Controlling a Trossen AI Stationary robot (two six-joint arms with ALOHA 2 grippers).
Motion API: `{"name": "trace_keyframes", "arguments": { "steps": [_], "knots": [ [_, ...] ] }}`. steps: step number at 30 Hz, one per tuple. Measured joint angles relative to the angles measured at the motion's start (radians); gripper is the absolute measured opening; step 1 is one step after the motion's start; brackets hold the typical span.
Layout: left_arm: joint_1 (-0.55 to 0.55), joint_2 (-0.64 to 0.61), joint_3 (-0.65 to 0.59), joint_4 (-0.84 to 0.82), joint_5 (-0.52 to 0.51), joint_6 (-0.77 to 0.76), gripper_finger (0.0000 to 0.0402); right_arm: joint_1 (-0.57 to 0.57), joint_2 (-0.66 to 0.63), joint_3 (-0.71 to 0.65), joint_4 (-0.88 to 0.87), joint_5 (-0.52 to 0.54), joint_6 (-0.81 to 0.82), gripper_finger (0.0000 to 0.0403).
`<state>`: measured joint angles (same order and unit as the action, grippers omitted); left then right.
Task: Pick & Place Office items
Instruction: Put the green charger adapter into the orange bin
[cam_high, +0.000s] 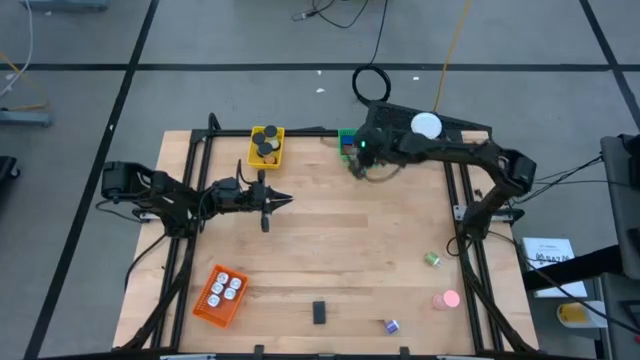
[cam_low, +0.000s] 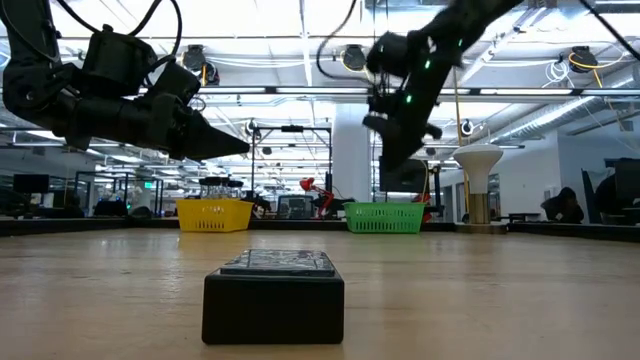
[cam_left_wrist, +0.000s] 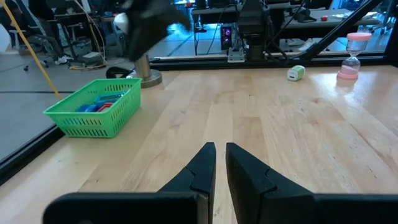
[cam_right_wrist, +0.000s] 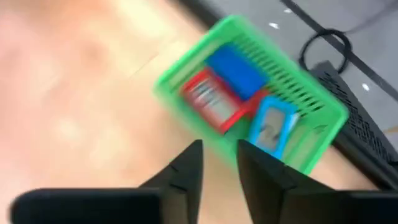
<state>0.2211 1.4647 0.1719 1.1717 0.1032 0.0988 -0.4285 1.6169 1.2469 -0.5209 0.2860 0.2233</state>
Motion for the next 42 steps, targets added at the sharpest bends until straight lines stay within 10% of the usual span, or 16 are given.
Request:
{"name": "trace_keyframes", "arguments": {
  "steps": [7, 17, 32, 42],
  "knots": [
    [0.000, 0.000, 0.000, 0.000, 0.000, -0.031, 0.0042, 0.303, -0.061, -0.063, 0.043, 0.042, -0.021, 0.0005],
    [0.000, 0.000, 0.000, 0.000, 0.000, -0.032, 0.0042, 0.607, -0.060, -0.288, 0.323, 0.053, 0.116, 0.0015],
    [0.000, 0.000, 0.000, -0.001, 0.001, -0.130, 0.0042, 0.891, -0.209, -0.267, -0.539, -0.093, 1.037, 0.0067],
    [-0.017, 0.000, 0.000, -0.019, 0.002, -0.131, 0.0042, 1.065, -0.248, -0.316, -0.624, -0.185, 1.309, 0.0190]
  ]
}}
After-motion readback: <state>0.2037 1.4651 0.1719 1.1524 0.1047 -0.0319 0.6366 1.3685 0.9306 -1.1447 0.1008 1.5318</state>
